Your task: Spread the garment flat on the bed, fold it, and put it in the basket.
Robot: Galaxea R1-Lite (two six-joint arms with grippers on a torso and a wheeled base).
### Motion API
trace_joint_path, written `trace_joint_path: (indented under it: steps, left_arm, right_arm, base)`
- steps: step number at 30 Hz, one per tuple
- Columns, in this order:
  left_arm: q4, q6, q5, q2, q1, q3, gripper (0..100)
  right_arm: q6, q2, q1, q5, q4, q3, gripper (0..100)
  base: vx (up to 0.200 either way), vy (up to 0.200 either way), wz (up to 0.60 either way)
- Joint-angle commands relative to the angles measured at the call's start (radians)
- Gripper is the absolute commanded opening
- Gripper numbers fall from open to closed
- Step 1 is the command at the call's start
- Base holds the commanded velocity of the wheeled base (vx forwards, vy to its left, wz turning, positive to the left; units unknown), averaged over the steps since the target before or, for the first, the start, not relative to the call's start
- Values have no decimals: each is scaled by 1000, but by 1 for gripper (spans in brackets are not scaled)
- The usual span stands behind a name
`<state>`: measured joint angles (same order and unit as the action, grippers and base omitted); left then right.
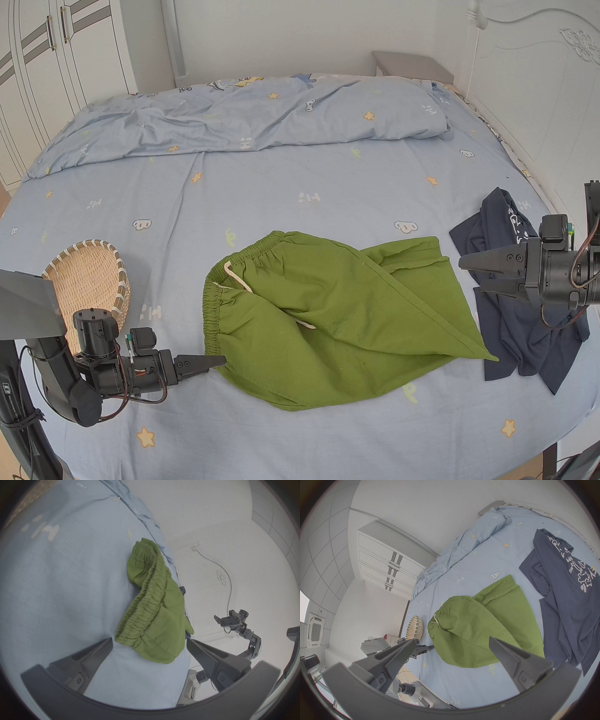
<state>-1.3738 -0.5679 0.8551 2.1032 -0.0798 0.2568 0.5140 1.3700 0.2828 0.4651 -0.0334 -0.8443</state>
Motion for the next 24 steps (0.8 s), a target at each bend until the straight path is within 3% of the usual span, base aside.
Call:
trace_joint_path:
  steps: [1, 9, 19, 24]
  left_arm:
    - [-1, -1, -2, 57, -2, -2, 100]
    - [-14, -3, -2, 69, -5, 15, 100]
    - [-197, -86, -7, 167, -28, 30, 100]
    - [-197, -87, -7, 167, -26, 33, 100]
  right_arm:
    - [0, -9, -1, -2, 0, 4, 100]
    - [0, -11, 1, -2, 0, 4, 100]
    - [0, -11, 1, -2, 0, 5, 100]
    - [0, -9, 1, -2, 0, 5, 100]
  base:
    - [0, 0, 0]
    - [0, 0, 0]
    - [0, 0, 0]
    - [0, 0, 0]
